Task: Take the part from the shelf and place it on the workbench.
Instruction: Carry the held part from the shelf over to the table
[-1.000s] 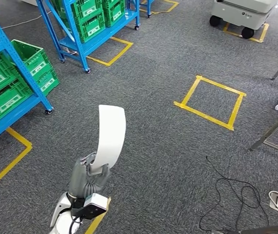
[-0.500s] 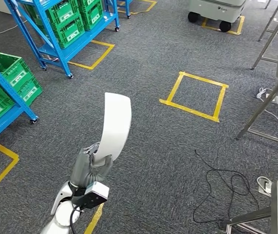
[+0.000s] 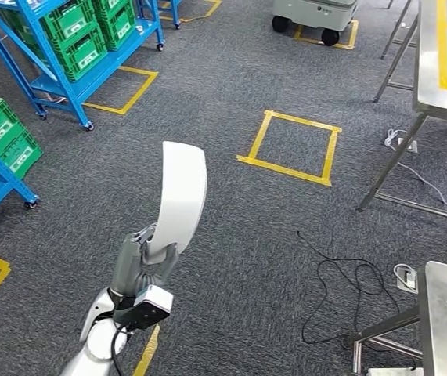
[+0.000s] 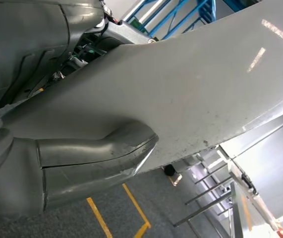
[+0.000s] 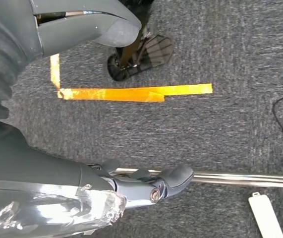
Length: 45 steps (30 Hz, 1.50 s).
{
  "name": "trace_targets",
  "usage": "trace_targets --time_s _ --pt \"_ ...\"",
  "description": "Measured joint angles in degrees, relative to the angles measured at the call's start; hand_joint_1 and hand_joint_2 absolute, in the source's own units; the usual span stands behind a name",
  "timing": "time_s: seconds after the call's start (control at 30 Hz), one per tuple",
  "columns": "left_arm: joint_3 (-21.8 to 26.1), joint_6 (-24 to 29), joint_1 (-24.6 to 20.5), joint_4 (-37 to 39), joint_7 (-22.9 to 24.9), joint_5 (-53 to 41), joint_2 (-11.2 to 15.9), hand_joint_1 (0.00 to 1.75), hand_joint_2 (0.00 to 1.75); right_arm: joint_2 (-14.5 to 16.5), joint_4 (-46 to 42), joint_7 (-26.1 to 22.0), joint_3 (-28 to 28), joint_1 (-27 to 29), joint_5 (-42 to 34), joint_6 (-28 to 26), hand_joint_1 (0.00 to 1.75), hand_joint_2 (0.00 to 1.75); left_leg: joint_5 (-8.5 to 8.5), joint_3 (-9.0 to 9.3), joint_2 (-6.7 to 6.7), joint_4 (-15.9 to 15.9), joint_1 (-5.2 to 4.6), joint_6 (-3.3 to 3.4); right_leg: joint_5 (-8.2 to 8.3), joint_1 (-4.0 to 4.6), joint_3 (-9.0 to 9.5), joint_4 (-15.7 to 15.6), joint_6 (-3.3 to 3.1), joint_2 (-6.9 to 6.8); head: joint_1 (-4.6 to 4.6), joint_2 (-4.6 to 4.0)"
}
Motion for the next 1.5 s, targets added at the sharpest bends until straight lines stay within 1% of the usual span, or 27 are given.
trace_targets --time_s 0.03,0.17,0.23,0.3,0.33,0.37,0.4,0.47,0.53,0.63,0.7,0.73,0.8,0.83,0.87,0.9,0.97,1.03,1.13,1.2,1.23,1.3,1.33,1.37,1.4,1.43,1.5 --pt "0.01 0.03 -0.02 -0.03 0.05 0.02 0.03 1.75 1.75 0.01 -0.05 0.01 -0.08 -0.1 0.14 0.04 0.0 1.75 -0.15 -0.1 0.21 0.27 -0.16 -0.26 0.19 0.07 0.96 -1.72 -0.34 -0.33 -0.01 0.0" --pt "0.02 0.21 -0.06 -0.1 0.23 0.02 0.1 1.75 1.75 0.0 -0.18 0.02 -0.66 0.16 1.04 0.43 0.0 1.75 -1.13 -0.36 0.33 1.26 -0.04 -1.14 0.14 0.17 1.05 -2.13 -1.99 0.62 0.0 0.0" --pt "0.02 0.28 -0.05 -0.13 0.27 0.02 0.16 1.75 1.75 -0.01 -0.26 0.01 -0.97 0.13 1.35 0.72 0.0 1.75 -4.17 -2.23 -0.83 5.74 0.17 -1.64 0.33 0.07 1.04 -2.27 -2.63 1.21 -0.1 0.0" --pt "0.02 0.3 0.08 -0.13 0.27 0.02 0.27 1.75 1.75 -0.04 -0.28 0.02 -1.15 0.08 1.46 0.87 0.0 1.75 -7.77 -5.79 -1.58 13.45 0.24 -1.8 0.36 0.18 0.94 -2.26 -2.94 1.88 -0.13 0.0" --pt "0.02 0.32 0.15 -0.13 0.28 0.03 0.35 1.75 1.75 -0.08 -0.28 0.02 -1.22 0.12 1.55 0.96 0.0 1.75 -8.49 -7.17 -1.64 16.21 0.24 -1.74 0.36 0.27 0.92 -2.26 -3.0 2.26 -0.12 0.0" --pt "0.02 0.33 0.2 -0.13 0.27 0.06 0.44 1.75 1.75 -0.12 -0.28 0.03 -1.31 0.16 1.7 1.07 0.0 1.75 -8.12 -7.72 -1.69 17.13 0.24 -1.6 0.36 0.36 0.92 -2.25 -3.04 2.68 -0.11 0.0" --pt "0.02 0.34 0.22 -0.13 0.27 0.1 0.51 1.75 1.75 -0.15 -0.29 0.04 -1.39 0.19 1.95 1.19 0.0 1.75 -6.63 -7.21 -1.85 15.8 0.22 -1.36 0.38 0.43 0.97 -2.24 -3.06 3.14 -0.1 0.0" --pt "0.02 0.34 0.19 -0.14 0.27 0.25 0.6 1.75 1.75 -0.16 -0.31 0.05 -1.51 0.17 2.5 1.43 0.0 1.75 -2.34 -3.99 -3.01 8.79 0.14 -0.68 0.41 0.49 1.11 -2.25 -3.01 4.01 -0.1 0.0" --pt "0.02 0.34 0.14 -0.15 0.27 0.38 0.63 1.75 1.75 -0.15 -0.33 0.05 -1.61 0.09 2.91 1.56 0.0 1.75 -0.21 -1.36 -4.34 2.98 0.04 -0.09 0.52 0.57 0.91 -2.12 -2.74 4.77 -0.1 0.0" --pt "0.02 0.32 0.07 -0.19 0.27 0.5 0.63 1.75 1.75 -0.15 -0.35 0.05 -1.93 0.23 3.27 1.69 0.0 1.75 -0.24 -0.78 -4.23 0.91 0.03 0.32 0.84 0.49 0.19 -2.12 -1.87 5.32 -0.05 0.0" --pt "0.03 0.19 -0.01 -0.22 0.27 0.57 0.62 1.75 1.75 -0.19 -0.35 0.04 -2.1 0.29 3.65 1.8 0.0 1.75 0.22 -0.58 -3.55 0.17 0.21 0.65 -0.25 0.49 -0.78 -0.62 -1.35 4.2 0.06 0.0" --pt "0.04 0.08 -0.06 -0.21 0.29 0.6 0.63 1.75 1.75 -0.22 -0.35 0.03 -2.2 0.21 3.97 1.89 0.0 1.75 0.39 -0.47 -3.1 -0.12 0.29 0.78 -1.7 0.47 -1.98 1.83 -1.15 3.38 0.15 0.0" --pt "0.08 -0.12 -0.21 -0.15 0.42 0.51 0.76 1.75 1.75 -0.31 -0.35 -0.03 -2.43 0.06 4.63 2.07 0.0 1.75 0.41 -0.48 -2.21 -0.15 0.18 0.94 -5.23 0.39 -5.45 9.24 -0.71 2.32 0.26 0.0" --pt "0.1 -0.23 -0.29 -0.09 0.58 0.43 0.84 1.75 1.75 -0.36 -0.35 -0.07 -2.56 0.06 4.91 2.13 0.0 1.75 0.39 -0.49 -1.75 -0.13 0.14 0.96 -6.23 0.33 -6.9 12.31 -0.52 2.19 0.25 0.0" --pt "0.1 -0.35 -0.42 -0.03 0.79 0.33 0.93 1.75 1.75 -0.38 -0.35 -0.1 -2.68 0.11 5.15 2.16 0.0 1.75 0.37 -0.49 -1.36 -0.12 0.12 0.96 -6.24 0.28 -7.48 13.6 -0.35 2.09 0.24 0.0" --pt "0.11 -0.48 -0.56 0.04 1.0 0.24 0.99 1.75 1.75 -0.39 -0.35 -0.13 -2.8 0.15 5.37 2.19 0.0 1.75 0.33 -0.45 -1.0 -0.09 0.13 0.92 -5.18 0.22 -6.94 12.61 -0.22 1.95 0.26 0.0" --pt "0.12 -0.7 -0.82 0.11 1.26 0.12 1.04 1.75 1.75 -0.45 -0.39 -0.2 -3.02 0.13 5.72 2.26 0.0 1.75 0.12 -0.33 -0.39 0.09 0.11 0.6 -1.7 0.1 -3.11 5.36 -0.04 0.9 0.26 0.0" --pt "0.14 -0.8 -1.03 0.14 1.29 0.06 1.1 1.75 1.75 -0.49 -0.44 -0.33 -3.19 -0.06 5.9 2.36 0.0 1.75 -0.18 -0.4 0.06 0.54 -0.16 0.05 0.04 0.19 0.29 -0.8 -0.38 -0.13 0.28 0.0" --pt "0.15 -0.84 -1.21 0.18 1.32 -0.01 1.17 1.75 1.75 -0.51 -0.46 -0.44 -3.51 -0.05 6.1 2.44 0.0 1.75 -0.34 -0.48 0.68 0.79 -0.32 -0.53 0.09 0.45 0.88 -1.97 -1.57 0.3 0.18 0.0" --pt "0.15 -0.84 -1.4 0.19 1.32 0.0 1.2 1.75 1.75 -0.53 -0.48 -0.49 -3.72 0.03 6.16 2.44 0.0 1.75 -1.63 -0.91 -0.01 2.05 -0.06 -1.07 0.3 0.42 0.85 -2.11 -2.36 0.86 0.09 0.0" --pt "0.15 -0.84 -1.49 0.21 1.32 0.0 1.24 1.75 1.75 -0.53 -0.49 -0.52 -3.79 -0.01 6.2 2.46 0.0 1.75 -3.1 -1.79 -0.64 4.15 0.05 -1.36 0.42 0.36 0.84 -2.18 -2.72 1.13 0.01 0.0" --pt "0.15 -0.84 -1.53 0.36 1.32 -0.01 1.4 1.75 1.75 -0.52 -0.5 -0.63 -3.88 -0.08 6.34 2.5 0.0 1.75 -6.9 -5.13 -1.58 11.48 0.19 -1.65 0.53 0.41 0.69 -2.19 -3.14 1.76 -0.11 0.0" --pt "0.15 -0.84 -1.48 0.49 1.32 -0.01 1.5 1.75 1.75 -0.53 -0.5 -0.67 -3.92 -0.07 6.41 2.51 0.0 1.75 -8.18 -6.86 -1.66 15.03 0.2 -1.65 0.56 0.47 0.62 -2.18 -3.22 2.12 -0.1 0.0" --pt "0.16 -0.84 -1.44 0.64 1.32 -0.01 1.62 1.75 1.75 -0.54 -0.5 -0.7 -3.95 -0.04 6.47 2.51 0.0 1.75 -8.48 -7.96 -1.7 17.13 0.2 -1.56 0.59 0.55 0.57 -2.18 -3.29 2.51 -0.1 0.0" --pt "0.18 -0.85 -1.41 0.75 1.32 -0.01 1.73 1.75 1.75 -0.54 -0.5 -0.7 -3.97 -0.01 6.55 2.51 0.0 1.75 -7.61 -8.05 -1.8 17.06 0.19 -1.38 0.62 0.62 0.55 -2.17 -3.33 2.92 -0.09 0.0" --pt "0.19 -0.88 -1.39 0.82 1.32 -0.01 1.83 1.75 1.75 -0.52 -0.49 -0.69 -3.98 0.0 6.59 2.51 0.0 1.75 -5.8 -7.07 -2.01 14.86 0.16 -1.1 0.66 0.68 0.58 -2.17 -3.34 3.37 -0.09 0.0" --pt "0.22 -1.03 -1.42 0.87 1.32 0.04 1.98 1.75 1.75 -0.44 -0.49 -0.69 -3.99 -0.04 6.75 2.52 0.0 1.75 -1.75 -3.48 -3.22 7.35 0.01 -0.32 0.74 0.79 0.64 -2.13 -3.25 4.2 -0.08 0.0"
